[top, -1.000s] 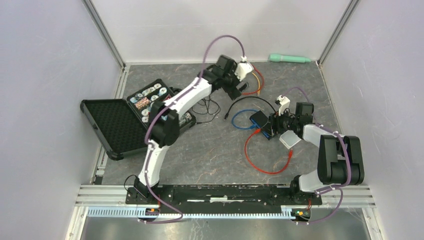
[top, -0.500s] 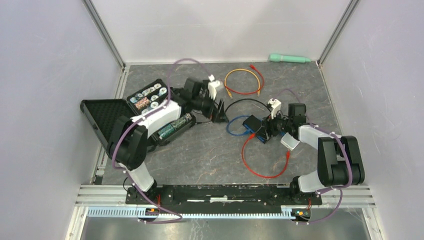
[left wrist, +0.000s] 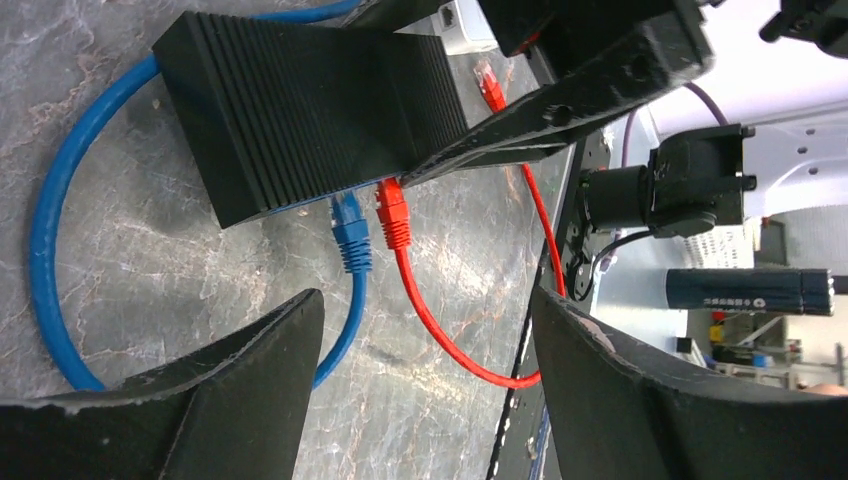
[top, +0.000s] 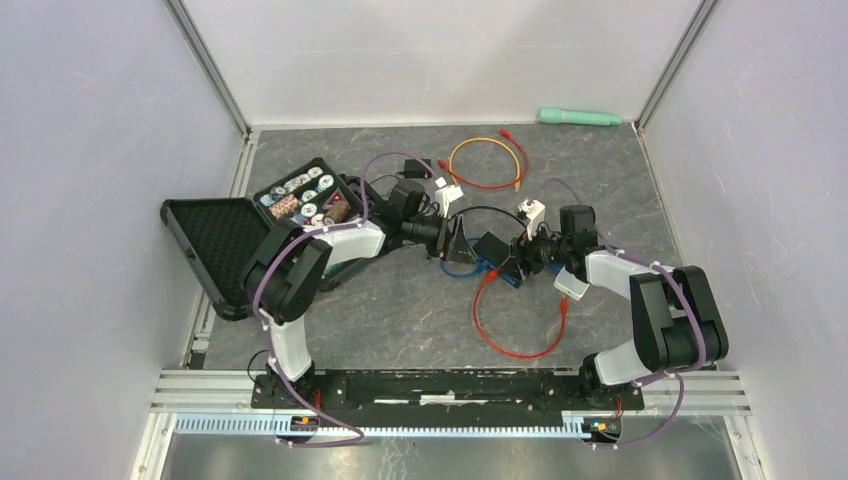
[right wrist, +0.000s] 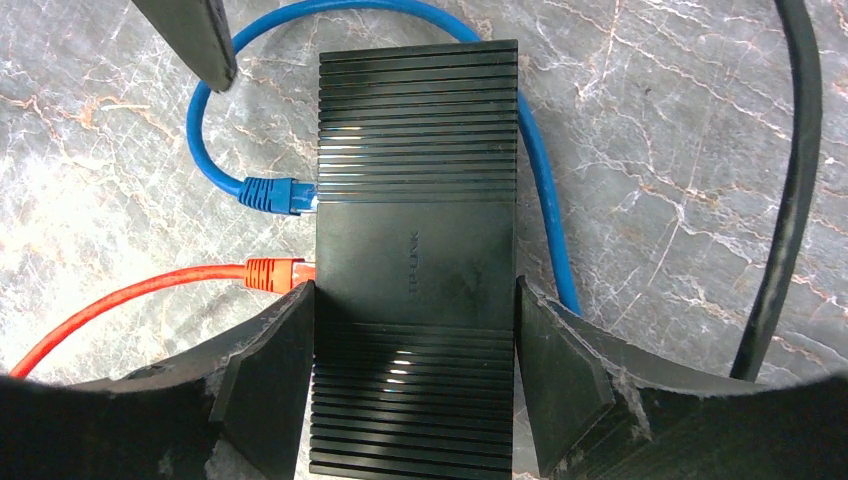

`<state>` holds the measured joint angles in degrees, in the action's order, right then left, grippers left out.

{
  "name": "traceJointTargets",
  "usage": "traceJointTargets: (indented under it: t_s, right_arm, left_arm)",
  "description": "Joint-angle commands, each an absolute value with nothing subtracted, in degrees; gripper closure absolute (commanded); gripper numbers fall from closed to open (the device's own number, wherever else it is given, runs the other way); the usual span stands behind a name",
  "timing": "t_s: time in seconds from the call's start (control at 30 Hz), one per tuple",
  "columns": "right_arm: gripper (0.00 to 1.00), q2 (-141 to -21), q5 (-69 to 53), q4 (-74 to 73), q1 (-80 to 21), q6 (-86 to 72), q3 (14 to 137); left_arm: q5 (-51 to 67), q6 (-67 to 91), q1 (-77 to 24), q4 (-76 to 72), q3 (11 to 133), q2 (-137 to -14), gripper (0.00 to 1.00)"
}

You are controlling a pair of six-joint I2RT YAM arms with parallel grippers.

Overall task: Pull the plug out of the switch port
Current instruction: Pull the connector from the switch port.

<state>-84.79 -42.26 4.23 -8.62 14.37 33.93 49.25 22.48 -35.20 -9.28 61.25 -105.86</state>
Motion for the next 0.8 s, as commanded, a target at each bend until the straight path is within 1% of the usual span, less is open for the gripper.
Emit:
traceJointTargets:
  t_s: [0.0, 0.1, 0.27, 0.33, 0.47, 0.53, 0.63, 0.77]
  right_arm:
    - [0.91, -83.07, -42.54, 8.34, -9.07, 14.06, 34.57]
    - [0.91, -83.63, -42.54, 8.48, -9.03, 14.14, 34.51]
    - [0.91, -83.69, -42.54, 8.42, -9.04, 14.33, 34.50]
    - [0.91, -83.72, -42.54, 8.44, -9.05, 14.41, 34.45]
    - [0.91, -84.09, -42.63, 8.11, -8.98, 14.59, 34.65]
    - [0.91, -84.24, -42.59, 8.15, -9.00, 14.59, 34.65]
    - [0.91, -84.46, -42.54, 8.17, -9.05, 14.68, 34.71]
    - [0.91, -84.55, -42.29, 7.94, -9.01, 14.88, 34.74]
  left_arm:
    - [50.70, 31.55, -35.15, -17.81, 61.11, -109.29, 0.21]
    - [50.16, 33.08, -35.62, -17.97, 62.24, -111.40, 0.25]
    - [47.97, 34.18, -37.19, -19.07, 63.03, -113.18, 0.28]
    - [47.18, 34.39, -37.57, -20.13, 63.01, -114.12, 0.32]
    - [46.96, 36.76, -37.73, -23.55, 63.45, -117.33, 0.33]
    - [47.12, 38.66, -37.71, -26.27, 63.37, -118.69, 0.35]
    - [47.99, 43.53, -37.70, -31.98, 63.22, -120.62, 0.41]
    - [47.86, 49.92, -37.78, -39.91, 61.35, -122.23, 0.46]
